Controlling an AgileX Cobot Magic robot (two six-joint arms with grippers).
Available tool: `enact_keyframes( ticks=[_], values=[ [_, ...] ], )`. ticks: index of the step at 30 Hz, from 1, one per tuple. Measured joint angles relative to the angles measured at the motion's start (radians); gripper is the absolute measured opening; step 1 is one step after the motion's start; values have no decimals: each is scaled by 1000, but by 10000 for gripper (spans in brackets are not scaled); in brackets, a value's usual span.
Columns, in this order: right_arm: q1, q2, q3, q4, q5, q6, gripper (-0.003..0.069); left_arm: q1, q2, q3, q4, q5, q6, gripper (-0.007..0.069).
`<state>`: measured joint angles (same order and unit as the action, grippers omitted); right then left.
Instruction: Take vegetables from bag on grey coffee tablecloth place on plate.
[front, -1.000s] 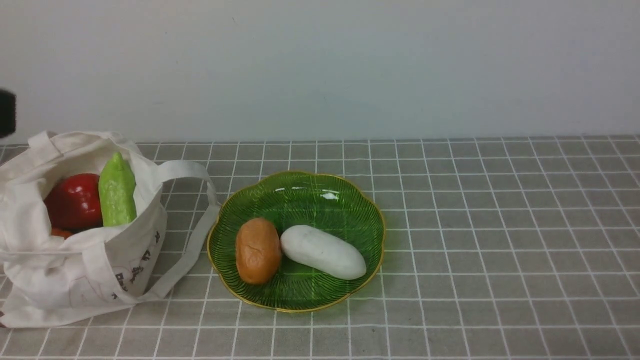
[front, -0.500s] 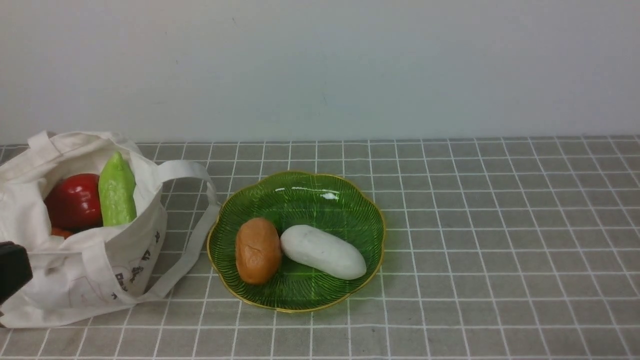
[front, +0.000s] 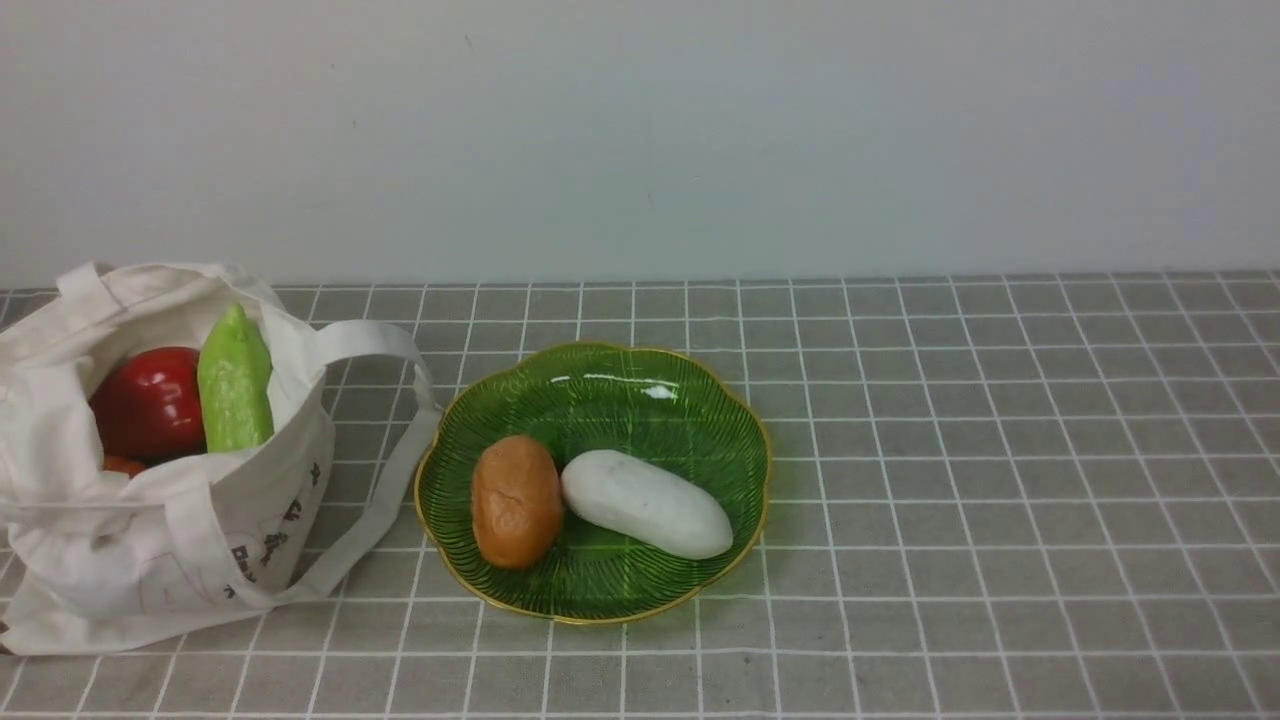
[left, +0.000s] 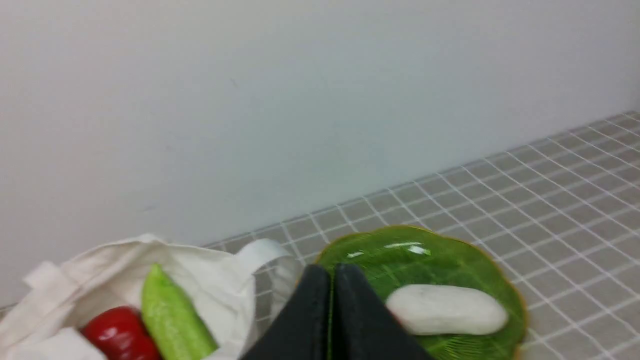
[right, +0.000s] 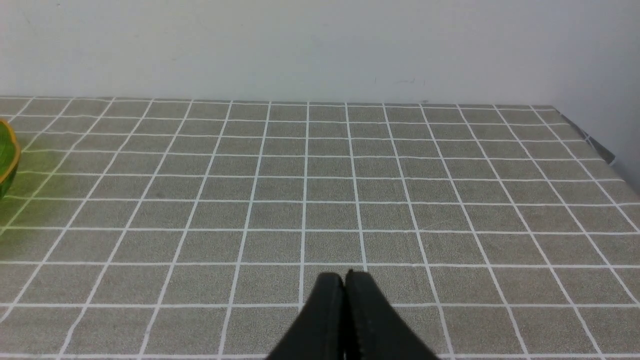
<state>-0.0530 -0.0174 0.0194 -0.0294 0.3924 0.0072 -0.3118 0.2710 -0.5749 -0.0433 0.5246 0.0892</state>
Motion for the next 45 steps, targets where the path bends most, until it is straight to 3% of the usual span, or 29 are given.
enact_keyframes(
  ticks=[8,14,45],
  values=[
    [0,0,0,0,0,0,-13,206,-246,381,29,-117,7,-5],
    [0,0,0,0,0,0,-13,241,-281,580,43,-118,36,-5],
    [0,0,0,0,-1,0,-13,241,-281,601,43,-138,44,-5]
  ],
)
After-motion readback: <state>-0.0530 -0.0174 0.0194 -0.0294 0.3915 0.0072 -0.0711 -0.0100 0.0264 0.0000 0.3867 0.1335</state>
